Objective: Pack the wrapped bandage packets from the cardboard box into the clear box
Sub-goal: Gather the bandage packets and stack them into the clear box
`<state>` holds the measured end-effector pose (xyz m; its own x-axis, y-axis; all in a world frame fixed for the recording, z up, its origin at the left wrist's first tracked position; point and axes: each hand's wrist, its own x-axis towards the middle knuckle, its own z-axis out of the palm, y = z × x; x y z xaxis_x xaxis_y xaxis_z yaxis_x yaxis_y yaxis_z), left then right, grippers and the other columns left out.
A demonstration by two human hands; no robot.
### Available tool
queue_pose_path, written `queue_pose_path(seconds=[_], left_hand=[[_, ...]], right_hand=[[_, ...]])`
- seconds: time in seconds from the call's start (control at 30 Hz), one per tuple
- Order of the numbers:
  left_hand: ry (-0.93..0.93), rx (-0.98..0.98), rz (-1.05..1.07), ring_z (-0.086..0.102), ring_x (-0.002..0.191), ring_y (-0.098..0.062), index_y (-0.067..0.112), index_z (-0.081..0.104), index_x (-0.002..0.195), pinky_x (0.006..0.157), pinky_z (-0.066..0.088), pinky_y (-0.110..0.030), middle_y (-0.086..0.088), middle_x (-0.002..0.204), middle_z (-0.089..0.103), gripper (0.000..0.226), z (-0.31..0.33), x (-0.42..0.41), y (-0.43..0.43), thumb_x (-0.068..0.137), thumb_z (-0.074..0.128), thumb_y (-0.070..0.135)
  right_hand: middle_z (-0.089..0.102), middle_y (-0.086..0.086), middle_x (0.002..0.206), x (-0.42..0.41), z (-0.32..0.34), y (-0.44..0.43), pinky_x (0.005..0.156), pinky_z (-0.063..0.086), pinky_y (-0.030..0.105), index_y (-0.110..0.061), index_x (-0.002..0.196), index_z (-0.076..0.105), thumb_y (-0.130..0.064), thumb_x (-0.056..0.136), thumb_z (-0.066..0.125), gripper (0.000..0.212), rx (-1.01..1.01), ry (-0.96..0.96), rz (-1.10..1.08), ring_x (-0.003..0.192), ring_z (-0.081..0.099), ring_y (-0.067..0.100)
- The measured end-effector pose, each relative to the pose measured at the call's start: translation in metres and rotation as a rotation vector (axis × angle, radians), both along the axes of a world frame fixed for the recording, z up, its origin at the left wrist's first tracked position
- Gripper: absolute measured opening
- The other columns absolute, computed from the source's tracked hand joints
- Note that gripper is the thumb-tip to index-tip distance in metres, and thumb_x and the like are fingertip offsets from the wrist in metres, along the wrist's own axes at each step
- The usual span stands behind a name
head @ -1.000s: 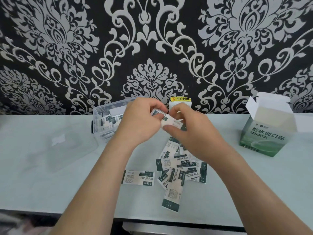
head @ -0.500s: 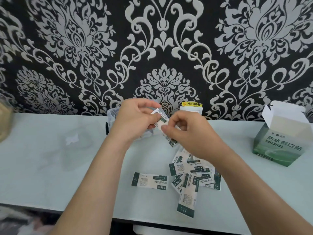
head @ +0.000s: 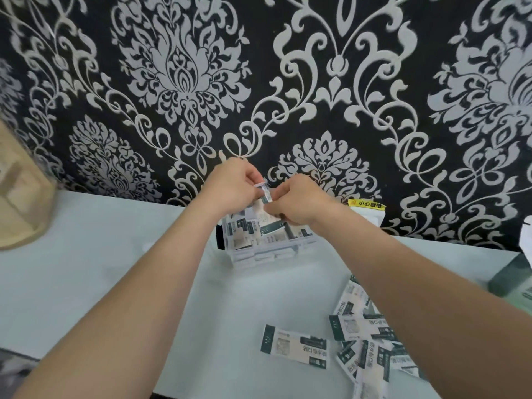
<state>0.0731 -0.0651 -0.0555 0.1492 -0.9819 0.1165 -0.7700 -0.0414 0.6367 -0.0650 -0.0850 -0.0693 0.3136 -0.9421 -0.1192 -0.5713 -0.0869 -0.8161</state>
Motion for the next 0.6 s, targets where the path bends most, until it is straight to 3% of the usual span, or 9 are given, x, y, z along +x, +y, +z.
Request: queue_pose_path(seconds=[0.13, 0.23, 0.37, 0.43, 0.5, 0.6], left_hand=[[-0.207, -0.002, -0.017, 0.063, 0.085, -0.015, 0.030, 0.065, 0.071, 0.072, 0.051, -0.032, 0.010, 0.075, 0.066, 0.017, -0.017, 0.003, -0.014, 0.085, 0.070, 0.022], [-0.425, -0.058, -0.045, 0.044, 0.105, -0.019, 0.029, 0.073, 0.087, 0.080, 0.042, -0.031, 0.008, 0.088, 0.057, 0.006, -0.024, 0.004, -0.018, 0.086, 0.069, 0.025], [-0.632, -0.029, -0.108, 0.044, 0.106, -0.026, 0.028, 0.075, 0.093, 0.081, 0.045, -0.035, 0.003, 0.091, 0.053, 0.012, -0.027, 0.003, -0.022, 0.086, 0.066, 0.028], [-0.623, 0.035, -0.159, 0.051, 0.101, -0.023, 0.030, 0.073, 0.098, 0.076, 0.045, -0.033, 0.005, 0.093, 0.059, 0.015, -0.026, 0.003, -0.022, 0.085, 0.067, 0.031], [-0.516, 0.111, -0.189, 0.057, 0.090, -0.017, 0.031, 0.072, 0.103, 0.074, 0.048, -0.032, 0.011, 0.087, 0.061, 0.019, -0.023, 0.008, -0.018, 0.084, 0.070, 0.031], [-0.521, 0.132, -0.214, 0.060, 0.081, -0.016, 0.028, 0.075, 0.090, 0.074, 0.055, -0.035, 0.008, 0.085, 0.066, 0.017, -0.022, 0.019, -0.008, 0.083, 0.064, 0.018]], right_hand=[[0.058, 0.012, 0.076, 0.008, -0.007, -0.008, 0.051, 0.039, 0.028, -0.001, 0.100, 0.062, -0.003, 0.084, 0.068, 0.018, 0.069, 0.082, -0.001, 0.059, 0.048, 0.020], [0.068, 0.014, 0.085, 0.011, -0.012, -0.014, 0.050, 0.043, 0.027, -0.004, 0.102, 0.063, -0.010, 0.085, 0.070, 0.019, 0.098, 0.193, 0.003, 0.061, 0.055, 0.019], [0.057, 0.011, 0.064, 0.017, -0.018, -0.018, 0.041, 0.039, 0.020, -0.005, 0.081, 0.054, -0.008, 0.087, 0.069, 0.017, 0.164, 0.274, 0.020, 0.042, 0.048, 0.015], [0.057, 0.010, 0.068, 0.020, -0.022, -0.019, 0.050, 0.049, 0.024, -0.008, 0.084, 0.051, -0.006, 0.087, 0.068, 0.018, 0.194, 0.275, 0.015, 0.048, 0.051, 0.016], [0.059, 0.010, 0.074, 0.022, -0.025, -0.021, 0.069, 0.056, 0.029, -0.009, 0.086, 0.051, -0.005, 0.087, 0.068, 0.018, 0.217, 0.255, 0.003, 0.058, 0.055, 0.017], [0.061, 0.012, 0.078, 0.024, -0.029, -0.025, 0.083, 0.058, 0.036, -0.006, 0.099, 0.054, -0.004, 0.087, 0.068, 0.019, 0.213, 0.242, -0.004, 0.064, 0.059, 0.019]])
